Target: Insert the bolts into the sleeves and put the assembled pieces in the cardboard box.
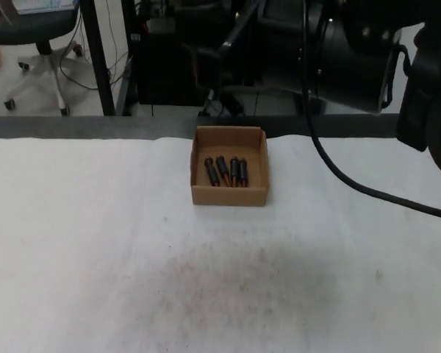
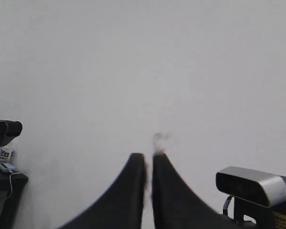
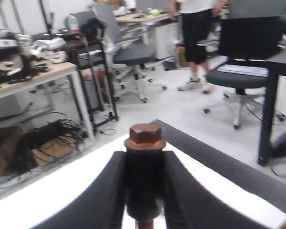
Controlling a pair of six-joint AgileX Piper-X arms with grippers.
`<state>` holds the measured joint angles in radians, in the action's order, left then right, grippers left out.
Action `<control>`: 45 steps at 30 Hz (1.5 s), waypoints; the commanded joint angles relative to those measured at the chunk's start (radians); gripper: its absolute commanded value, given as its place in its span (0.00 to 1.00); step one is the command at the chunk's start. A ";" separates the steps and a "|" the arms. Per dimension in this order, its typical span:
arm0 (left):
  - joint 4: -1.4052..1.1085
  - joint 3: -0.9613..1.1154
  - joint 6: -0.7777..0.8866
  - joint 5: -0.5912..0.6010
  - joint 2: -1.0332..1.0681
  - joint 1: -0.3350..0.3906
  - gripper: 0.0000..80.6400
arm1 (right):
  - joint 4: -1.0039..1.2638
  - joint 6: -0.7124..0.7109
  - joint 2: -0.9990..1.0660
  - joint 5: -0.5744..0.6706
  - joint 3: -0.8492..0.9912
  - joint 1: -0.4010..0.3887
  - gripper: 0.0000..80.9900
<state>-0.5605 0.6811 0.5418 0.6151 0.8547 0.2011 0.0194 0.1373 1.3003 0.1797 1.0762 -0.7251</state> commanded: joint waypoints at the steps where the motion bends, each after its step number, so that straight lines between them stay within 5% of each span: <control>1: 0.080 0.006 0.000 -0.008 -0.006 -0.003 0.00 | -0.148 0.020 0.021 -0.120 0.063 0.038 0.01; 8: 0.507 0.005 -0.084 -0.014 -0.004 -0.003 0.00 | -0.454 0.029 0.232 -0.129 0.256 0.156 0.01; 16: 0.987 0.005 -0.303 -0.275 0.032 -0.003 0.00 | -0.721 0.052 0.552 -0.130 0.567 0.215 0.01; 26: 1.004 0.005 -0.318 -0.278 0.089 -0.003 0.00 | -0.892 0.080 0.859 -0.167 0.845 0.274 0.01; 41: 0.995 0.005 -0.317 -0.318 0.089 -0.003 0.00 | -0.805 0.068 0.942 -0.180 0.876 0.340 0.01; 45: 0.980 0.005 -0.317 -0.325 0.089 -0.003 0.00 | -0.747 0.049 0.942 -0.092 0.876 0.338 0.15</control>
<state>0.4403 0.6811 0.2285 0.3082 0.9432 0.2002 -0.7803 0.2044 2.2469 0.0221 1.9393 -0.3868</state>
